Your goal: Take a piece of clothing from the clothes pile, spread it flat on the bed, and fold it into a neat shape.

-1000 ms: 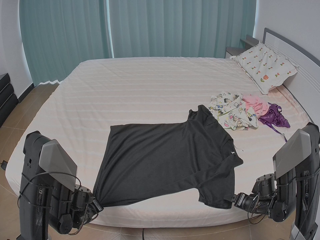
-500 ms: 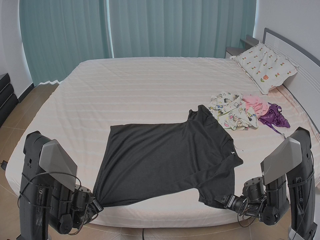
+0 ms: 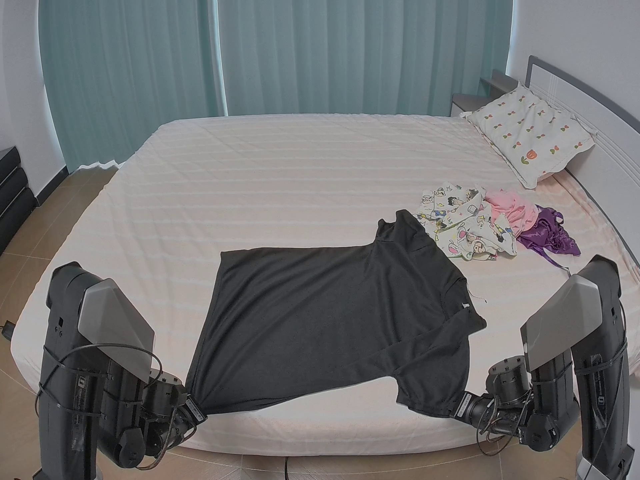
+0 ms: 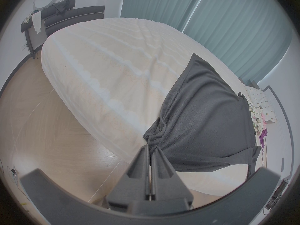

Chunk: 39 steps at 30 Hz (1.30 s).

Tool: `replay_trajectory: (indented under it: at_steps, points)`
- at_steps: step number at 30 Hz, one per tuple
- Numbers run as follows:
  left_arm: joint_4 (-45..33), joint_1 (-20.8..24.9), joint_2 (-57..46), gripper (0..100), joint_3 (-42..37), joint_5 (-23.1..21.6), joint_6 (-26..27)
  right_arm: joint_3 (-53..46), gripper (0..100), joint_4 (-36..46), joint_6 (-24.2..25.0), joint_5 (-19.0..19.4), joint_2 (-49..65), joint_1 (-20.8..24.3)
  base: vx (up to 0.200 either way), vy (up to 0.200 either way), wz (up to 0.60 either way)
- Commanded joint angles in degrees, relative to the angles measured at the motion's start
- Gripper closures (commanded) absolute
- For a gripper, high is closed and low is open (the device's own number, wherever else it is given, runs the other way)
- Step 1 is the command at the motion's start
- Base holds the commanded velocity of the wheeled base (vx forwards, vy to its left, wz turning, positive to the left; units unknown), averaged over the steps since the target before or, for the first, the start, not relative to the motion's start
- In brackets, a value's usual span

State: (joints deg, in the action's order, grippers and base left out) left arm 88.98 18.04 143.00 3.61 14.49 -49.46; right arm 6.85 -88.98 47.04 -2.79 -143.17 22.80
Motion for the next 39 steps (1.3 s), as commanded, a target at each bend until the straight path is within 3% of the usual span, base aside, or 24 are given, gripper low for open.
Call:
replay_trajectory:
  at_steps: [1,7,11,19,26,39]
  points:
    - [1.0,-0.1,0.0,100,0.1,0.0,0.0,-3.1,100,-0.8,0.0,0.2,1.2,-2.0,0.0,0.0,0.0]
    - [1.0,-0.6,-0.3,100,0.2,-0.3,-0.9,-6.9,100,0.0,-0.1,1.7,9.9,-5.7,0.0,0.0,0.0]
    - [1.0,-0.6,-2.2,100,0.2,-0.3,-1.7,-6.9,100,4.9,-0.3,1.8,14.2,-6.4,0.0,0.0,0.0]
    - [1.0,-0.6,-12.2,100,-3.1,0.0,-1.3,-6.9,100,22.0,-2.3,2.0,30.0,-6.2,0.0,0.0,0.0]
    - [0.6,-0.9,-12.4,100,-3.4,0.7,1.1,-6.9,100,35.6,-6.2,1.6,40.2,-5.7,0.0,0.0,0.0]
    - [-15.1,2.3,-17.1,100,-3.4,1.9,3.6,-6.9,100,47.9,-11.8,-1.1,43.8,-5.7,0.0,0.0,0.0]
